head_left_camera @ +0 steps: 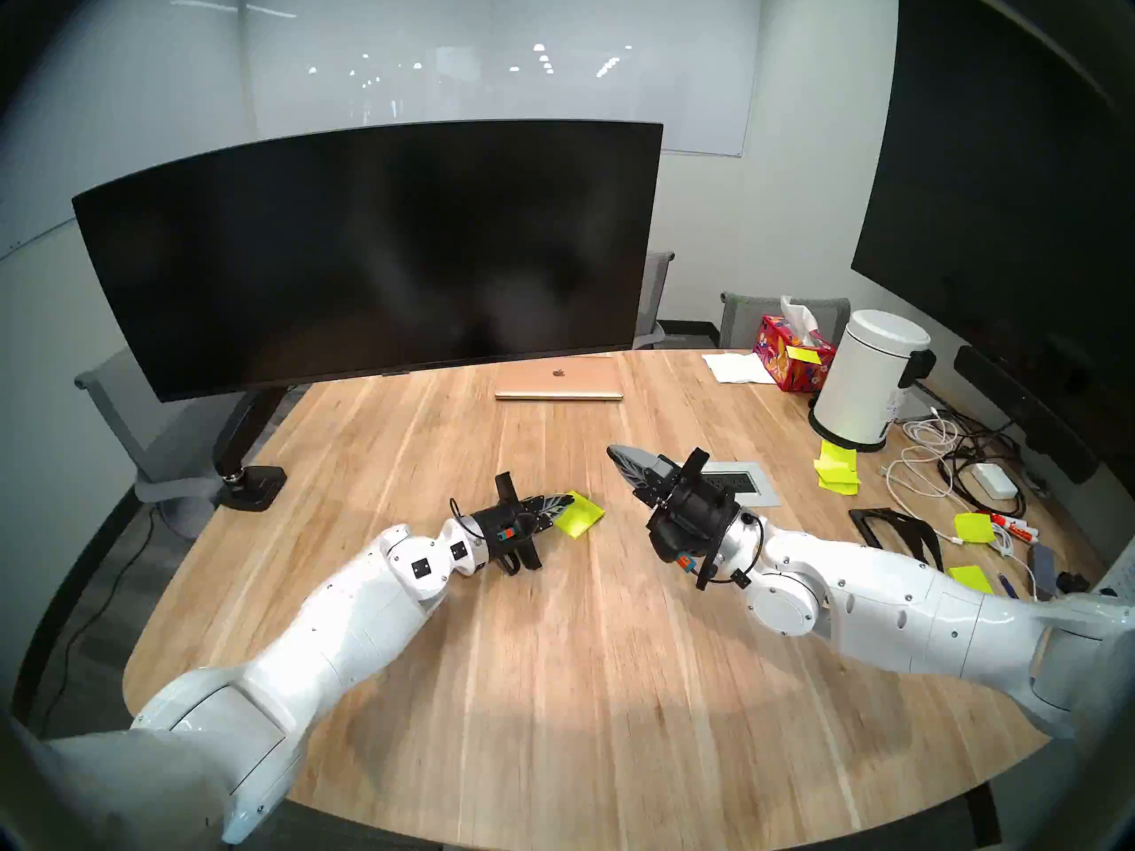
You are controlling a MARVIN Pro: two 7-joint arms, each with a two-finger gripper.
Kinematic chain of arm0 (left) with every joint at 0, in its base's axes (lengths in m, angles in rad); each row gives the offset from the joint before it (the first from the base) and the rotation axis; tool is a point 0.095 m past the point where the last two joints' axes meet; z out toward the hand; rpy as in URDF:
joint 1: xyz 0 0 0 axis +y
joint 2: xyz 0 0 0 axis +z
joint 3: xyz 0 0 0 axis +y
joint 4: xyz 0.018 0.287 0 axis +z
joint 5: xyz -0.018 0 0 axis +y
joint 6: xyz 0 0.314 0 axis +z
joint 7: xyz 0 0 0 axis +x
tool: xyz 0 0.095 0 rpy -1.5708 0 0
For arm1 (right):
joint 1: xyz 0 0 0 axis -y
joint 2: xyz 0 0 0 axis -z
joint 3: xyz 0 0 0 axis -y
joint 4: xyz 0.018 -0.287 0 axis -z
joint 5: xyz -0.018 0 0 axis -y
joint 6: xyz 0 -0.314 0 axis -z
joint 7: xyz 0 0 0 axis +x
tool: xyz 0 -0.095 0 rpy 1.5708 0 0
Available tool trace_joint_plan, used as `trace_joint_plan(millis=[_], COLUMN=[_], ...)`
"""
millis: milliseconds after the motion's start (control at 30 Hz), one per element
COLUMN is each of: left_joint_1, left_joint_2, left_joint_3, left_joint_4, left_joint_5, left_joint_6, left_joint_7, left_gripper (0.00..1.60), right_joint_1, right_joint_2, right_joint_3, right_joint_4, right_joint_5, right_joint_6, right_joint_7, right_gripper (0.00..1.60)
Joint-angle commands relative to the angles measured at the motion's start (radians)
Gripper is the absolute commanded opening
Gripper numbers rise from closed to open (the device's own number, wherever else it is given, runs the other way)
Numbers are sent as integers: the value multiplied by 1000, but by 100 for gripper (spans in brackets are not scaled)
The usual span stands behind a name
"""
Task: Peel one sticky note off the pad and stick it onto the monitor, then press it flat
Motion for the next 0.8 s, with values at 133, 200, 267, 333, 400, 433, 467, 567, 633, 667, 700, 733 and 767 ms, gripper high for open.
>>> trace_joint_plan(millis=[133,200,267,333,400,433,467,567,633,667,700,733,767], left_joint_1=[8,4,1,-1,-5,-6,-7,-12,-16,-17,-18,-20,-24], left_joint_2=[1,-2,-3,-4,-5,-4,-4,-6,-8,-8,-9,-11,-15], left_joint_3=[7,9,10,12,13,14,14,15,16,17,17,18,20], left_joint_4=[29,36,40,43,45,43,41,44,47,48,49,53,62], left_joint_5=[0,1,1,2,2,1,0,-1,-1,-2,-2,-2,0], left_joint_6=[6,5,4,4,4,5,5,5,5,5,5,5,3], left_joint_7=[-7,-5,-4,-4,-5,-7,-7,-8,-8,-8,-9,-9,-8], left_gripper=[0,0,0,0,0,0,0,0,0,0,0,0,0], right_joint_1=[44,48,51,55,56,56,57,66,75,79,78,81,86], right_joint_2=[11,11,12,14,17,19,20,21,21,20,17,15,13], right_joint_3=[10,13,17,19,24,27,29,30,27,26,28,27,23], right_joint_4=[-25,-25,-26,-26,-26,-28,-29,-22,-15,-11,-8,-3,5], right_joint_5=[-6,-3,8,12,38,51,59,55,44,36,39,37,22], right_joint_6=[-46,-53,-59,-69,-82,-87,-91,-105,-120,-124,-124,-131,-139], right_joint_7=[62,72,84,94,113,124,131,150,163,165,167,171,173], right_gripper=[0,0,0,0,0,0,0,0,0,0,0,0,0])
